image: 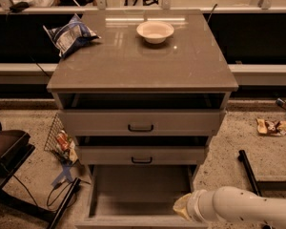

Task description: Close bottom drawer

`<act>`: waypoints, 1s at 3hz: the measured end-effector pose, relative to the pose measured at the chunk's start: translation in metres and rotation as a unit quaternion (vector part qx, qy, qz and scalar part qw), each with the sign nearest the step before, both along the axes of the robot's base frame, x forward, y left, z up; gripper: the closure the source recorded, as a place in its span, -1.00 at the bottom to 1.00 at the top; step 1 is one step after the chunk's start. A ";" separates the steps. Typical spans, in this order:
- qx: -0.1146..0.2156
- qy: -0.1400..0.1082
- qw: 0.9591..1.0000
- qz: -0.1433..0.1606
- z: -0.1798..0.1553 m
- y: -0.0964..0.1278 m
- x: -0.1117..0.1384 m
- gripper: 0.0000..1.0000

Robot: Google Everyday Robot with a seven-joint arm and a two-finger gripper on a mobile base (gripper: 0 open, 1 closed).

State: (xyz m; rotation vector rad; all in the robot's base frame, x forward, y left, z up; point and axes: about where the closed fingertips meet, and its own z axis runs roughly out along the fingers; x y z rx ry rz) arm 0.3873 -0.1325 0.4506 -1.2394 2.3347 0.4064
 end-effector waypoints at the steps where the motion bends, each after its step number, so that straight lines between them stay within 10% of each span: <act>1: 0.001 -0.025 1.000 0.018 -0.063 -0.016 0.010 1.00; 3: 0.024 0.024 0.999 0.018 -0.195 -0.047 -0.030 1.00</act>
Offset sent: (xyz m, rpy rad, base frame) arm -0.0442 -0.0408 -0.2645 0.0893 0.1105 0.0448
